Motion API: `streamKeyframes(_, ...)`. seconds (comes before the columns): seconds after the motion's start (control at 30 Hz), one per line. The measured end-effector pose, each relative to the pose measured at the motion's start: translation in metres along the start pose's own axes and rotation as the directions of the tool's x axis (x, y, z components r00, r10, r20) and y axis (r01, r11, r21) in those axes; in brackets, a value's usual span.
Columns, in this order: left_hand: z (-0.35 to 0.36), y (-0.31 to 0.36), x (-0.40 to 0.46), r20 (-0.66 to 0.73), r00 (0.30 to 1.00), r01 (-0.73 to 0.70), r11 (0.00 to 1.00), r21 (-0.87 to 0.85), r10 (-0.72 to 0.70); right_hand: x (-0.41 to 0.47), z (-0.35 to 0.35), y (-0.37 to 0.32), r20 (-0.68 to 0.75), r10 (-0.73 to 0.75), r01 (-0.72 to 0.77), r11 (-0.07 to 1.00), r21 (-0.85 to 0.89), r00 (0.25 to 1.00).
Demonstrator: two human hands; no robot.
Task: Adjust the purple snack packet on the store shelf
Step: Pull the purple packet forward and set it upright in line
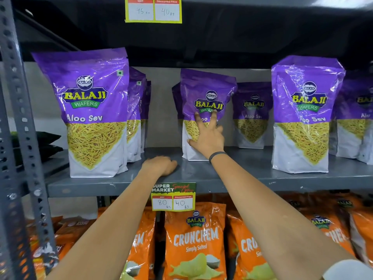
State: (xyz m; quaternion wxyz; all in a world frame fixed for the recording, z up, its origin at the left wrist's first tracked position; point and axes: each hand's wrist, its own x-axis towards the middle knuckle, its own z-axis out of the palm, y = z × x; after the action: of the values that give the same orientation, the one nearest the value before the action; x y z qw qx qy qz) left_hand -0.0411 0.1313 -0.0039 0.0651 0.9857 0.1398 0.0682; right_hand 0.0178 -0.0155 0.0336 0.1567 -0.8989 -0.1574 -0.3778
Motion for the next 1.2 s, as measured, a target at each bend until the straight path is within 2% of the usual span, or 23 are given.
streamKeyframes(0.27,0.0,0.0,0.001,0.014,1.0,0.004,1.0,0.009,-0.004,-0.019,-0.013,0.0,-0.05,-0.013,0.013,1.0,-0.004,0.999)
streamKeyframes(0.73,0.0,-0.002,0.002,0.041,0.999,-0.024,0.999,-0.04,0.026,-0.055,-0.052,-0.004,-0.037,-0.008,0.008,1.0,-0.008,0.999)
streamKeyframes(1.2,0.002,-0.003,0.004,0.013,1.0,-0.024,1.0,-0.009,0.024,-0.092,-0.093,-0.001,-0.048,-0.034,0.035,0.999,0.007,0.998)
